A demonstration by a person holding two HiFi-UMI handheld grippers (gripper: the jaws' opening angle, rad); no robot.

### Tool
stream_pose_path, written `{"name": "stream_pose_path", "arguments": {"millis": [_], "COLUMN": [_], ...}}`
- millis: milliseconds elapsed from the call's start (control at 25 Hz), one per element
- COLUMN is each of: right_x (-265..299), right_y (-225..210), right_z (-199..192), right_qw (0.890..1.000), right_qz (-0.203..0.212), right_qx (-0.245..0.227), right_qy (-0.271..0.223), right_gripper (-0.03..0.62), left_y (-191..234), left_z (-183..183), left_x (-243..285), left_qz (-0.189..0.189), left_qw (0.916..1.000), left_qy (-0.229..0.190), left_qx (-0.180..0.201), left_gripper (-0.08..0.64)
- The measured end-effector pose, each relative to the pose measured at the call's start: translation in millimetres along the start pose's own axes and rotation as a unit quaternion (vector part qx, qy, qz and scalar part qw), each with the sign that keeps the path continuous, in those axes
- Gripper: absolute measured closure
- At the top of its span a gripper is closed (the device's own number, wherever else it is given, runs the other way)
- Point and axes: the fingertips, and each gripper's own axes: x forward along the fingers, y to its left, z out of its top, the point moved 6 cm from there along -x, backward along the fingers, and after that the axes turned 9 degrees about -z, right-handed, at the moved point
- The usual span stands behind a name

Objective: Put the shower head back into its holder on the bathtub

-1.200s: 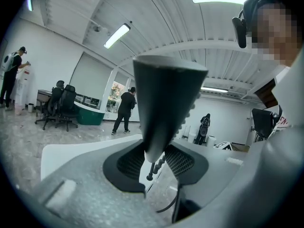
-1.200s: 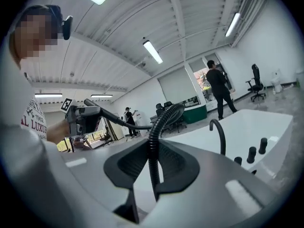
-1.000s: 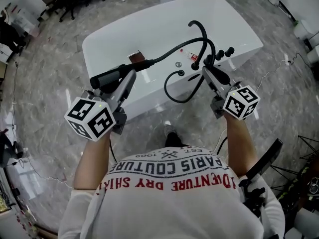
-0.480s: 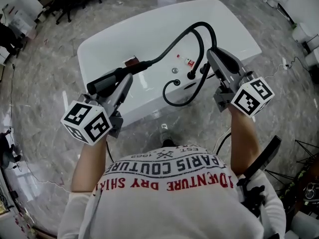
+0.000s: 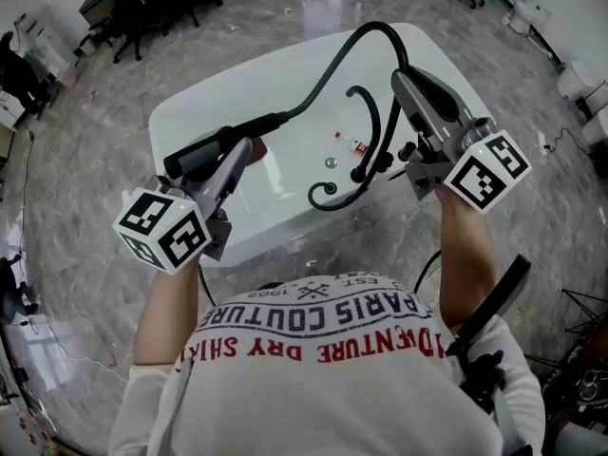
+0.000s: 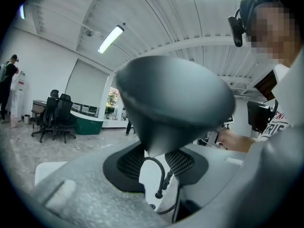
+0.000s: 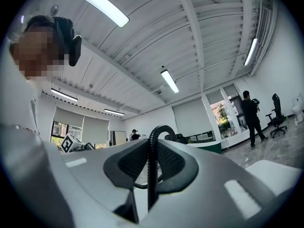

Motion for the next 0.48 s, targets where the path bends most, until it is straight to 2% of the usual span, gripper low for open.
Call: {"name": "stream_pose_path", "arguments": {"millis": [200, 480], "right_x": [9, 21], "right_y": [2, -2], "right_z": [23, 55], "right_qw": [1.000, 0.998], "right_qz": [0.004, -0.001], "right_qx": [-0.023, -0.052], "right_qy": [-0.020, -0.036], "right_gripper": [0.529, 0.529], "left_y": [0, 6], "left_z": [14, 32], "left_x": [10, 32], "left_qz": [-0.015, -0.040], "left_qw": [0.9997, 0.9988], "left_qy": [-0.004, -0.011], "left_qx": [0.019, 0.026], "left_gripper": [0.424, 0.424]}}
